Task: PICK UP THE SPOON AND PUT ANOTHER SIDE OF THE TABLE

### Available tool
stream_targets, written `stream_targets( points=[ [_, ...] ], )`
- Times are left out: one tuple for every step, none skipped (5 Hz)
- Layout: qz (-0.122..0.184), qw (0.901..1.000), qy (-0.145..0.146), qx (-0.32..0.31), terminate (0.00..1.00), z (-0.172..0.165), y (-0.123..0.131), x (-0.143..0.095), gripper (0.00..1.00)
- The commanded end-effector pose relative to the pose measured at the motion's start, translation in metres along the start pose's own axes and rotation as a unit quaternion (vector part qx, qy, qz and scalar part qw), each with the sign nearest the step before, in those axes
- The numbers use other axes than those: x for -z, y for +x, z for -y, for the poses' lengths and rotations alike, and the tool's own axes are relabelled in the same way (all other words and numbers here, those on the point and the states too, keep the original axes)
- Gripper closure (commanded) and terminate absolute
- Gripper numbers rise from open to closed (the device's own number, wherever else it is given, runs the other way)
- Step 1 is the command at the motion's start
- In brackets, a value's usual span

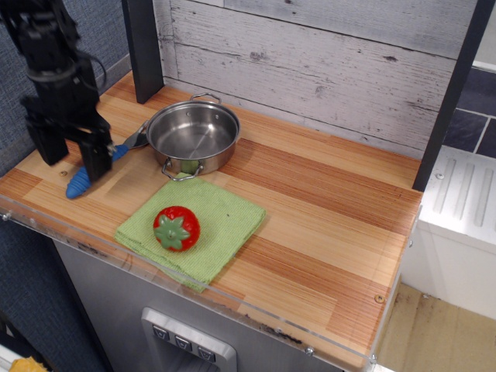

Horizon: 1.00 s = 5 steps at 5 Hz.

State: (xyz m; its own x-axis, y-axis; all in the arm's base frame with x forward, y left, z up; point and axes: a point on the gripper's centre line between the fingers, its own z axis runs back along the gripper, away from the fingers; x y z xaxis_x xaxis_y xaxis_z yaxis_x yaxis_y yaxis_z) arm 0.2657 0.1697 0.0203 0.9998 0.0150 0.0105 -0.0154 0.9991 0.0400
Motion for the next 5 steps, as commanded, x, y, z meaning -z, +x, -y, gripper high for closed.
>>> stream_targets(
  points=[
    [0.008, 0.9996, 0.026, -0.010, 0.00, 0.000, 0.009, 0.005, 0.00],
    [0.020, 0.9992, 0.032, -0.013, 0.00, -0.002, 0.011, -0.006, 1.00],
    [0.054, 0.9979, 0.033, -0.010, 0.00, -0.002, 0.017, -0.028, 1.00],
    [0.085, 0.9940, 0.048, -0.049, 0.00, -0.008, 0.010, -0.058, 1.00],
    [0.091, 0.9932, 0.040, -0.060, 0.00, 0.012, 0.008, -0.099, 1.00]
  ],
)
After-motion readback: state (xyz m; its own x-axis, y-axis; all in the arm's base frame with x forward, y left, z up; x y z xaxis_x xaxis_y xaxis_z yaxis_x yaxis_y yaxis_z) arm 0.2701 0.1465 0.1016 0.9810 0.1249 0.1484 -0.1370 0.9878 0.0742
